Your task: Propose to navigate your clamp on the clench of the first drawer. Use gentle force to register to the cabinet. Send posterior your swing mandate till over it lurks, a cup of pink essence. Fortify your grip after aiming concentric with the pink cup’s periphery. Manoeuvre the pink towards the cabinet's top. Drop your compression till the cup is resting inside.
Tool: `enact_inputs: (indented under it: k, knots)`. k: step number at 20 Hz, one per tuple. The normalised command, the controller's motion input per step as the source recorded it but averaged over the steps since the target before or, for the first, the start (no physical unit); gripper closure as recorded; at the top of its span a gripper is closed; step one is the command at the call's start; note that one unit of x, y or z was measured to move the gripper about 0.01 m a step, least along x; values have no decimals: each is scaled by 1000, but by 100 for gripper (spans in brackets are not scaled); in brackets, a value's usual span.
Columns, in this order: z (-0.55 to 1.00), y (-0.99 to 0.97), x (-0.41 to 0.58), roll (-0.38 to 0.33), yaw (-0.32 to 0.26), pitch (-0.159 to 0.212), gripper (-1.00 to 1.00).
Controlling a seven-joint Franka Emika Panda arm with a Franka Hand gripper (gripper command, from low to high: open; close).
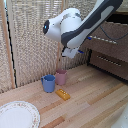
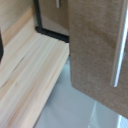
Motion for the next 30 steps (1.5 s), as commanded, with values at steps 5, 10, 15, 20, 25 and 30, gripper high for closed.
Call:
enact_inputs:
  k: [5, 10, 15, 20, 25, 30]
  knots:
    - [0, 127, 145, 300, -217, -42, -100]
    - [22, 117, 121, 204, -226, -104, -100]
    - [35, 109, 107, 151, -234, -130, -100]
    - [5, 109, 121, 163, -226, -134, -100]
    - [3, 96, 186, 190, -207, -108, -100]
    - [93, -57, 310, 283, -151, -6, -100]
